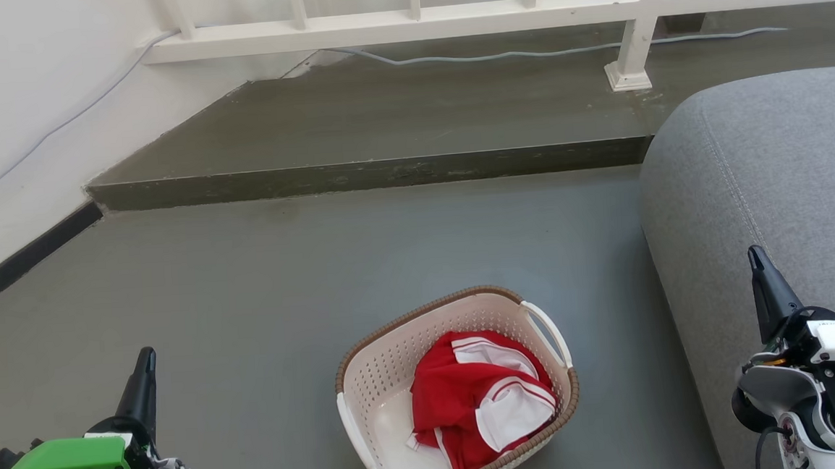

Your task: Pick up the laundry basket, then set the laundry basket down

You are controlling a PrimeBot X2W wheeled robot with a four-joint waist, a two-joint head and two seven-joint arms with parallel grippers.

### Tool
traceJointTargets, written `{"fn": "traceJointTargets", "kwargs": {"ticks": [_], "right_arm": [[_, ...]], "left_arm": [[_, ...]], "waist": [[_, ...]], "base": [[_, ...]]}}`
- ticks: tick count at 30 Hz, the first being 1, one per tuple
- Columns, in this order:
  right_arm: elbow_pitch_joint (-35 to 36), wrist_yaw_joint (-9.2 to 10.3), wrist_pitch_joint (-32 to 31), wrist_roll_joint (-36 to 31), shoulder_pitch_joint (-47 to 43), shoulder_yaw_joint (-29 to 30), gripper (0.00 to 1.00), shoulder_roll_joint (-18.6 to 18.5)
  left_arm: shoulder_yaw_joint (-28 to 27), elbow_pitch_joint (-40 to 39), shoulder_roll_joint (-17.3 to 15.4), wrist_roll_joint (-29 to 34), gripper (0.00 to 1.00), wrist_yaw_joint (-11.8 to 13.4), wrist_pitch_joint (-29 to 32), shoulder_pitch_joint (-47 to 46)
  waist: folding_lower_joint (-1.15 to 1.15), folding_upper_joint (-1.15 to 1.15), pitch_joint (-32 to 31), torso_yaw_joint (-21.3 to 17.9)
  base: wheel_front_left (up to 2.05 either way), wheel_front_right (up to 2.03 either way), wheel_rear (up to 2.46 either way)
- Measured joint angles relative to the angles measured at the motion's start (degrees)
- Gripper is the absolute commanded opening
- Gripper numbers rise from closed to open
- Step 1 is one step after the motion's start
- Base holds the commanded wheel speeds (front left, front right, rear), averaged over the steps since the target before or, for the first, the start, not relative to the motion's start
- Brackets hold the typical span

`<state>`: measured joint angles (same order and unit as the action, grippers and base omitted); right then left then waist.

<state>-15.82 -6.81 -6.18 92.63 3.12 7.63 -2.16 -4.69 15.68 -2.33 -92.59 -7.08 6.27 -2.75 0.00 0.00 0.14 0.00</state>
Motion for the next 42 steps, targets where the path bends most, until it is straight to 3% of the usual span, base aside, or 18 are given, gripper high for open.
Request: {"fn": "traceJointTargets", "kwargs": {"ticks": [4, 5, 24, 42], "right_arm": [[0.00, 0.00, 0.00, 0.00, 0.00, 0.00, 0.00, 0.00], [-0.12, 0.03, 0.00, 0.01, -0.06, -0.02, 1.00, 0.05], [-1.08, 0.31, 2.35, -3.12, -2.10, -0.56, 1.00, 0.41], [0.77, 0.33, 6.75, -21.04, -2.01, -5.25, 1.00, -4.52]], "left_arm": [[0.00, 0.00, 0.00, 0.00, 0.00, 0.00, 0.00, 0.00], [0.02, 0.12, 0.02, 0.00, 1.00, 0.02, -0.01, 0.06], [1.48, 0.59, 0.89, 2.49, 1.00, 0.04, -2.42, 1.59], [6.71, -1.47, -3.16, 19.93, 1.00, 0.64, -6.76, 0.05]], "waist": [[0.00, 0.00, 0.00, 0.00], [0.00, 0.00, 0.00, 0.00], [0.00, 0.00, -0.19, 0.01], [0.00, 0.00, -0.27, -0.34]], "base": [[0.00, 0.00, 0.00], [0.00, 0.00, 0.00], [0.00, 0.00, 0.00], [0.00, 0.00, 0.00]]}}
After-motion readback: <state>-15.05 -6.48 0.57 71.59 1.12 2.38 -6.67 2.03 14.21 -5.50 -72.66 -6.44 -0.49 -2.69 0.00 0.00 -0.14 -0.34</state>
